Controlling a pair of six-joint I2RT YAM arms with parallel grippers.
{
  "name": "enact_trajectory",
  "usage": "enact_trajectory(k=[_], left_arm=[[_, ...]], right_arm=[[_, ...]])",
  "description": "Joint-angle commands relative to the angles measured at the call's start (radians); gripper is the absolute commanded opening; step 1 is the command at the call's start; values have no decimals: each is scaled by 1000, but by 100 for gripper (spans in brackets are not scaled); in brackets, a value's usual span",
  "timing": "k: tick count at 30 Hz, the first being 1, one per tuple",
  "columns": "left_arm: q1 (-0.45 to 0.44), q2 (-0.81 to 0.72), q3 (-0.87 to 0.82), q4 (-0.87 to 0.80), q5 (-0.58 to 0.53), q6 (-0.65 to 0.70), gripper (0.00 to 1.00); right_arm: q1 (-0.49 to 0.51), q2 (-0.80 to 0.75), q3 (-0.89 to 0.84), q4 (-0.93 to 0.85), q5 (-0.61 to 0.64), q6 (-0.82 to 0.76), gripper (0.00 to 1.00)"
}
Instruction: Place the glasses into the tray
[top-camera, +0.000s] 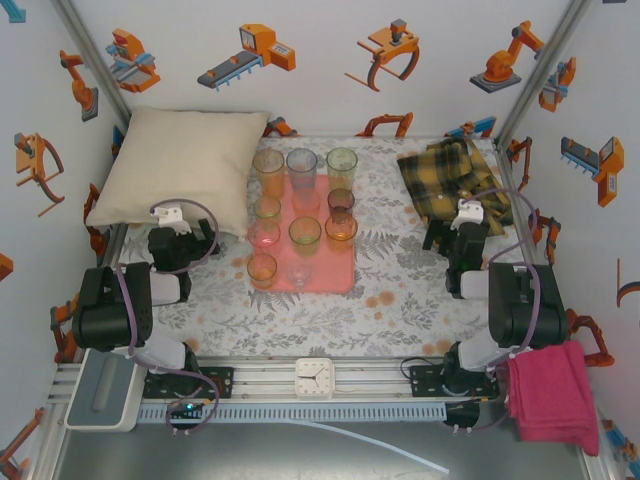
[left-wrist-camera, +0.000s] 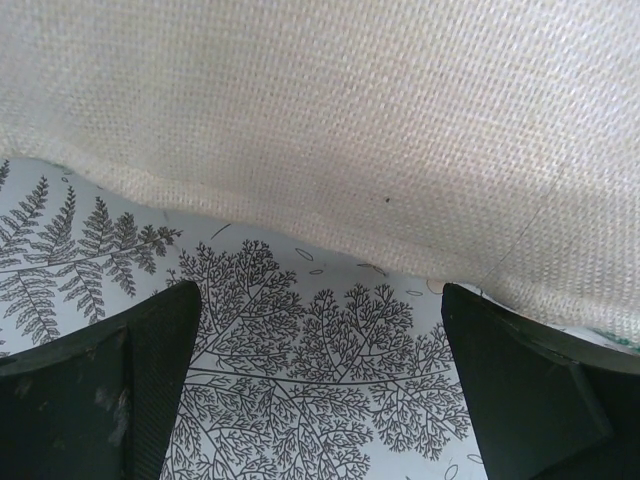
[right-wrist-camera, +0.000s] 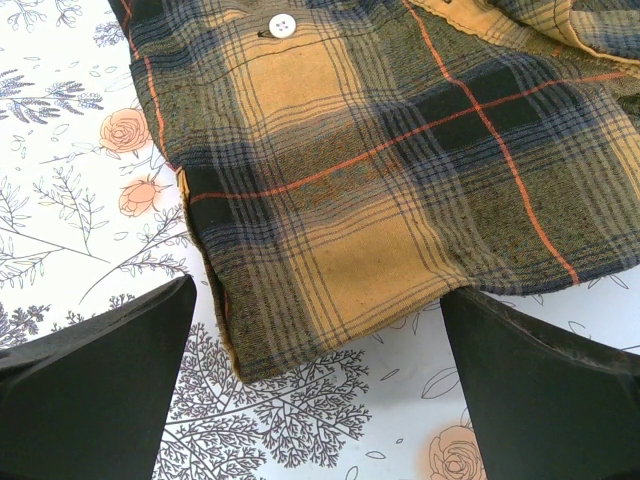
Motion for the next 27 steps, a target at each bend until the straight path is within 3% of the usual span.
enact_trajectory(k=[1,27], left_arm=[[-8,-15,25,-23,-13,27,97],[-40,-15,55,-79,-60,55,97]], right_arm=[[4,-2,-5,26,19,9,99],[4,-2,-4,25,17,9,99]])
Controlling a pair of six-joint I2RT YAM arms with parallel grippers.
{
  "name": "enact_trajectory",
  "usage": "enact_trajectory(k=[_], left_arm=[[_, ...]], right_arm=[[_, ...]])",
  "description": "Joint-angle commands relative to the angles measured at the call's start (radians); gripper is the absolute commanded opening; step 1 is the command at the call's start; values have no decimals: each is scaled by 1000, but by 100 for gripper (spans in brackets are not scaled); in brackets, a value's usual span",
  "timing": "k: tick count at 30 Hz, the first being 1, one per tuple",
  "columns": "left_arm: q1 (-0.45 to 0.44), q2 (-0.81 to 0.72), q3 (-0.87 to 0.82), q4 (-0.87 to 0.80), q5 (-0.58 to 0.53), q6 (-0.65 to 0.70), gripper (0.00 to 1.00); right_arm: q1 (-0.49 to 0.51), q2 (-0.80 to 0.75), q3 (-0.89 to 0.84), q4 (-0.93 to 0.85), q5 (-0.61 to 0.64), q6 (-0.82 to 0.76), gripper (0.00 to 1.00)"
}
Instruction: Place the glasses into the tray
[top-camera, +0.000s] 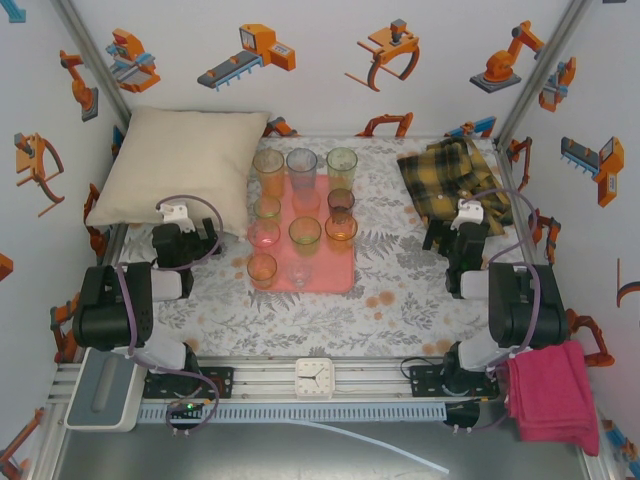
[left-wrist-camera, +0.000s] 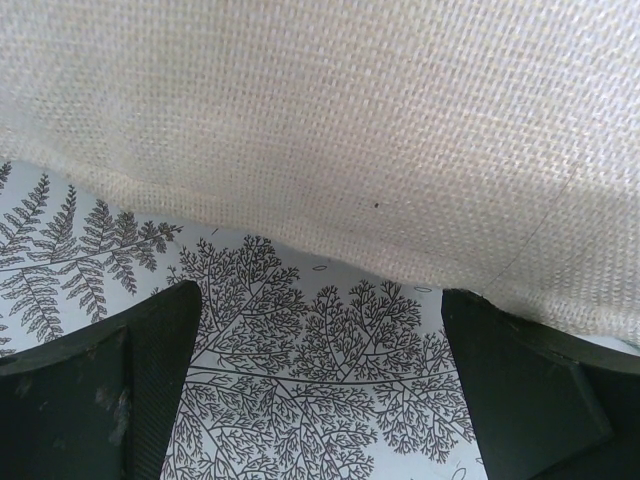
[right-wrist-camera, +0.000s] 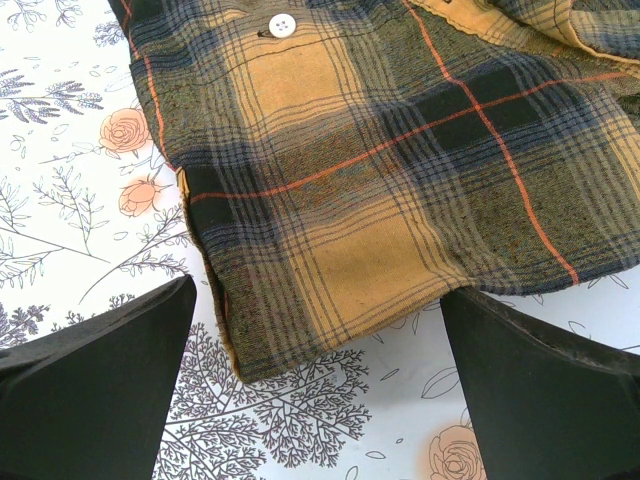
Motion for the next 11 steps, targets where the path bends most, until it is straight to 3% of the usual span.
enact_trajectory(k=[1,11], left_arm=[[-6,-15,19,-2,-5,19,97],[-7,-14,19,-2,-8,20,97]], right_arm=[[5,-2,-3,26,17,9,99],[5,-3,4,9,11,3,99]])
